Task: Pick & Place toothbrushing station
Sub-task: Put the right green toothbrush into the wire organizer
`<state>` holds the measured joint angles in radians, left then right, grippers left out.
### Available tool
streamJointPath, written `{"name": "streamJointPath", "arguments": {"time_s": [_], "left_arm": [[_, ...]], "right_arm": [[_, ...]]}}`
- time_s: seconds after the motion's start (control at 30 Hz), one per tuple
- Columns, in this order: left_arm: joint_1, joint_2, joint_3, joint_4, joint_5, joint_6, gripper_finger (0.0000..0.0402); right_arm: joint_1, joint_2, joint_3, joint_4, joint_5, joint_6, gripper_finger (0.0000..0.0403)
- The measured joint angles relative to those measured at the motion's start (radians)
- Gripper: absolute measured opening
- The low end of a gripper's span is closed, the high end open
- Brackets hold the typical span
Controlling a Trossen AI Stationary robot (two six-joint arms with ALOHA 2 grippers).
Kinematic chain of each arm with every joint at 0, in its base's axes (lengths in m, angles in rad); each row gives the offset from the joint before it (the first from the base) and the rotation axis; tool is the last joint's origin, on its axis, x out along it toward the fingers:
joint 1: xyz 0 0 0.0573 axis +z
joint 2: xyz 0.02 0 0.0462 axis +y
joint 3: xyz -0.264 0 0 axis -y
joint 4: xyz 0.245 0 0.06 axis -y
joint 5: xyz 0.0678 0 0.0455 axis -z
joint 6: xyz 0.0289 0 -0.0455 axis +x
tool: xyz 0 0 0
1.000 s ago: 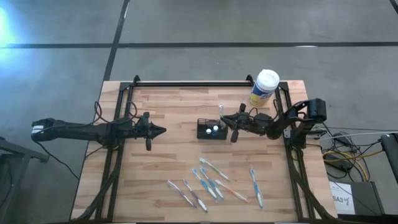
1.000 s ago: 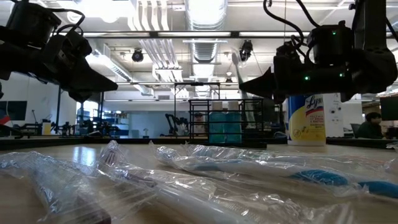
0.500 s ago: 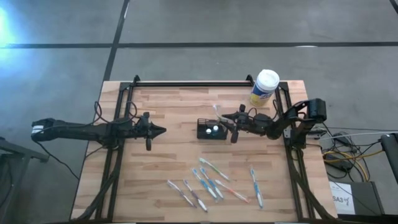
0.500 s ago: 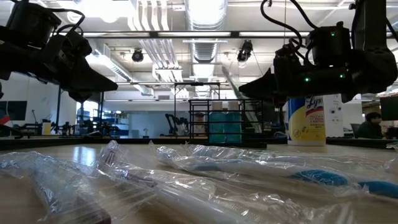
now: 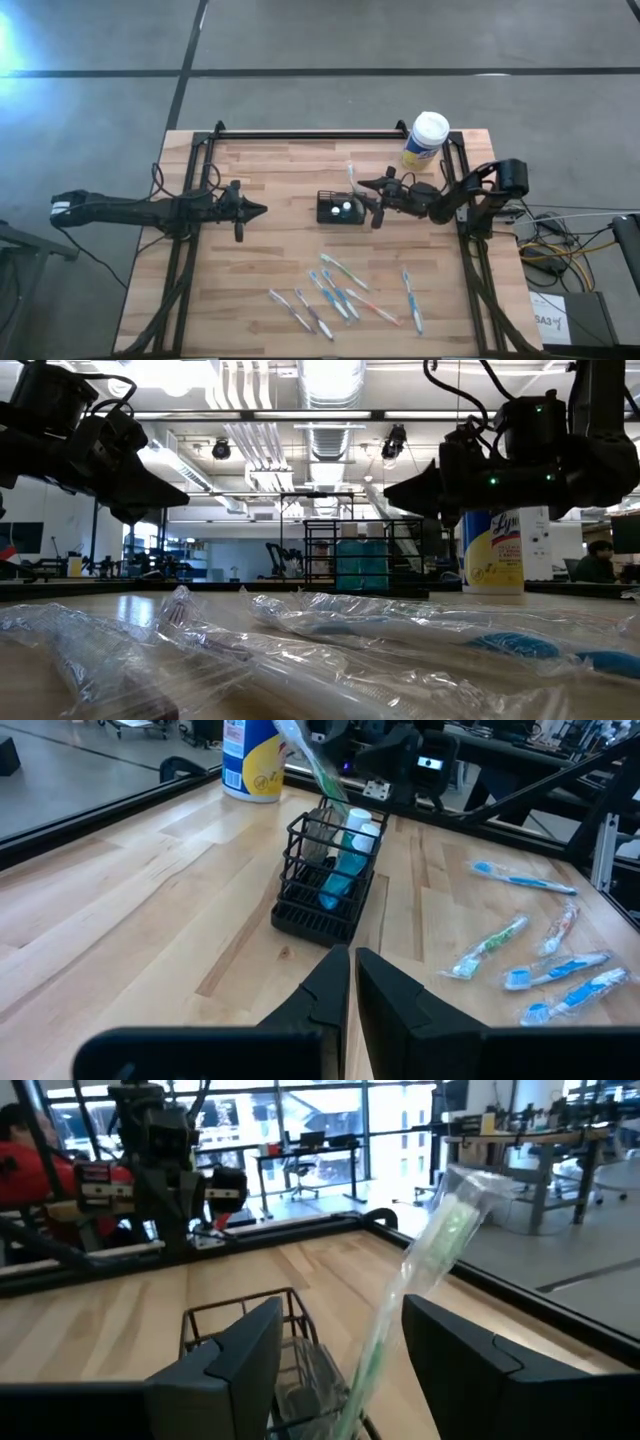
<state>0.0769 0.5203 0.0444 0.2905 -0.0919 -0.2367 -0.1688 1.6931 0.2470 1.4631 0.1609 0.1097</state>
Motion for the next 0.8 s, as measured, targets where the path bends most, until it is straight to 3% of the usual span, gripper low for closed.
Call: {"name": "streamJointPath", "arguments": {"time_s": [0.13, 0.3, 0.43, 0.6, 0.8], "left_arm": [[0.0, 0.0, 0.0, -0.001, 0.003, 0.0, 0.0026], [0.0, 0.0, 0.0, -0.001, 0.017, -0.001, 0.0026], [0.0, 0.0, 0.0, -0.001, 0.025, -0.001, 0.0026], [0.0, 0.0, 0.0, -0.001, 0.025, -0.001, 0.0026], [0.0, 0.0, 0.0, -0.017, 0.025, -0.002, 0.0026]], "right_arm": [[0.018, -0.057, 0.0, -0.051, 0.07, 0.008, 0.0203], [0.02, -0.201, 0.019, -0.276, 0.104, 0.084, 0.0203], [0.02, -0.358, 0.111, -0.662, 0.106, 0.146, 0.0203], [0.017, -0.464, 0.348, -1.274, 0.127, 0.22, 0.0203], [-0.011, -0.42, 0.543, -1.554, 0.128, 0.282, 0.0217]]}}
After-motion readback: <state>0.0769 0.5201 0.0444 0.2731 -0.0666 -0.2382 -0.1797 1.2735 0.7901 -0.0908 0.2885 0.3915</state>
